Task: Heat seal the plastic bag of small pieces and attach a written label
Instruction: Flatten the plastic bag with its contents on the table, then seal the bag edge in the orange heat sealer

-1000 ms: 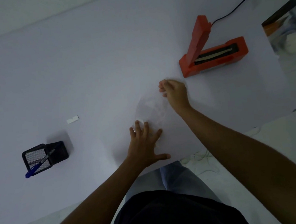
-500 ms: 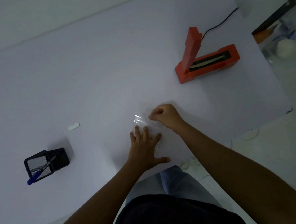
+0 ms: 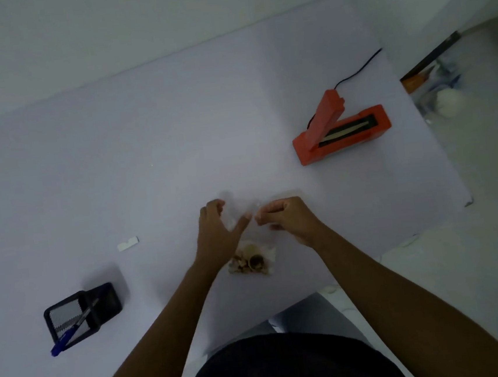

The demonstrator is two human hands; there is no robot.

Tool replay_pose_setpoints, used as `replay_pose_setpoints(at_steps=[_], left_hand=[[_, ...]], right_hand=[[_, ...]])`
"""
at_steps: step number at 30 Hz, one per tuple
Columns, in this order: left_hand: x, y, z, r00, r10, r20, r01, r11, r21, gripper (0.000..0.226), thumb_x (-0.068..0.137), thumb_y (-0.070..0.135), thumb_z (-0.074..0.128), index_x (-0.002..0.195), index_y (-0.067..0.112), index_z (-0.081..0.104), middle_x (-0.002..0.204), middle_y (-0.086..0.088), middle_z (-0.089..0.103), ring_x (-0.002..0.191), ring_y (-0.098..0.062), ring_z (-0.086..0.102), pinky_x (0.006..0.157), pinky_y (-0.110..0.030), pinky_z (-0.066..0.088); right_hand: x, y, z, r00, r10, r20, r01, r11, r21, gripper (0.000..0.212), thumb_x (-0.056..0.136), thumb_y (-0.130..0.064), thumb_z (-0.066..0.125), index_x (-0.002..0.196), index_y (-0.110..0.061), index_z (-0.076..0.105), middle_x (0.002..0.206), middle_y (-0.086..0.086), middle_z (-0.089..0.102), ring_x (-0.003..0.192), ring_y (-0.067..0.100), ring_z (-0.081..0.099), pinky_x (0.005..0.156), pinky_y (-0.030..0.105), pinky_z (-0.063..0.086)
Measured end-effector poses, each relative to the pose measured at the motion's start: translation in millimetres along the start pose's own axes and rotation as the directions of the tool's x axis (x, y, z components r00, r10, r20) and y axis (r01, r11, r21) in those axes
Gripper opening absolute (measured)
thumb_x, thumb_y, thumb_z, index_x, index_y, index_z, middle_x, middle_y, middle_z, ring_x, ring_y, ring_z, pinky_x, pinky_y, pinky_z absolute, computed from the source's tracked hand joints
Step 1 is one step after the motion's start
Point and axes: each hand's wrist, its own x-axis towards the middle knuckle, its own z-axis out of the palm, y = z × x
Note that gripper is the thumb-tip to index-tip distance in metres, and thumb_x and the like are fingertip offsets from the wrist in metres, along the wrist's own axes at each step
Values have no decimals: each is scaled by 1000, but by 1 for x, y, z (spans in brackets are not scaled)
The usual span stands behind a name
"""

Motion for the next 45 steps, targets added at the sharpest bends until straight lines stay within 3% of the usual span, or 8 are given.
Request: replay_pose_setpoints(at_steps=[2, 5, 7, 11, 19, 28, 34, 45], left_hand=[[19, 4, -6, 990, -39, 133, 50, 995, -84, 57, 87, 46, 70, 129, 12, 53, 121, 4, 53, 113, -12, 51, 97, -30, 44], [28, 9, -8, 962, 23, 271, 35, 977, -209, 19, 93, 30, 66, 100, 14, 75, 101, -1, 74, 96, -12, 67, 95, -41, 52], [28, 12, -4, 960, 14, 280, 68, 958, -279, 17, 94, 23, 65, 90, 14, 78, 91, -2, 78, 90, -14, 72, 91, -43, 56], [28, 31, 14, 953, -34, 301, 161, 898, -409, 23, 95, 24, 63, 93, 5, 76, 89, -11, 77, 87, -25, 75, 85, -49, 56], [26, 96, 84, 952, -67, 300, 227, 811, -539, 31, 96, 26, 61, 104, -2, 71, 97, -15, 76, 87, -30, 75, 82, -46, 56], [31, 168, 163, 955, -125, 268, 271, 735, -621, 29, 98, 23, 60, 107, -3, 69, 103, -14, 76, 94, -28, 74, 89, -48, 57], [48, 179, 182, 960, -138, 242, 260, 758, -599, 25, 98, 18, 59, 106, -3, 71, 101, -14, 76, 95, -27, 74, 92, -50, 56], [73, 181, 197, 967, -203, 153, 253, 727, -638, 21, 99, 22, 58, 104, 7, 72, 100, -13, 76, 92, -27, 74, 83, -45, 60]], right_hand=[[-1, -7, -3, 999, -1, 32, 1, 1000, -8, 8, 81, -14, 81, 88, -9, 79, 90, 9, 79, 90, 19, 75, 88, 38, 56], [-3, -12, -10, 999, -2, 43, 2, 1000, -7, 4, 81, -12, 81, 85, -11, 80, 88, 7, 79, 88, 16, 74, 86, 36, 55], [-5, -13, -18, 999, 7, 49, -7, 1000, 5, 3, 81, -11, 80, 84, -11, 80, 88, 7, 79, 87, 14, 74, 83, 34, 54], [-7, -12, -39, 999, 10, 36, -12, 998, 64, 8, 82, -13, 80, 88, -9, 80, 94, 12, 79, 92, 19, 73, 88, 40, 53], [-16, -10, -128, 999, -46, 26, 39, 975, 219, 9, 90, -14, 72, 91, -8, 79, 94, 16, 77, 92, 28, 73, 93, 46, 57], [-2, -26, -228, 996, -80, -36, 86, 975, 206, 15, 89, -14, 74, 96, -2, 76, 95, 19, 77, 88, 29, 74, 94, 48, 57], [12, -40, -251, 996, -87, -30, 91, 978, 186, 19, 87, -19, 77, 98, -3, 76, 94, 18, 77, 88, 27, 75, 91, 45, 56], [34, -37, -264, 996, -57, -72, 71, 974, 215, 23, 90, -22, 74, 99, -1, 75, 88, 13, 76, 81, 21, 73, 80, 38, 54]])
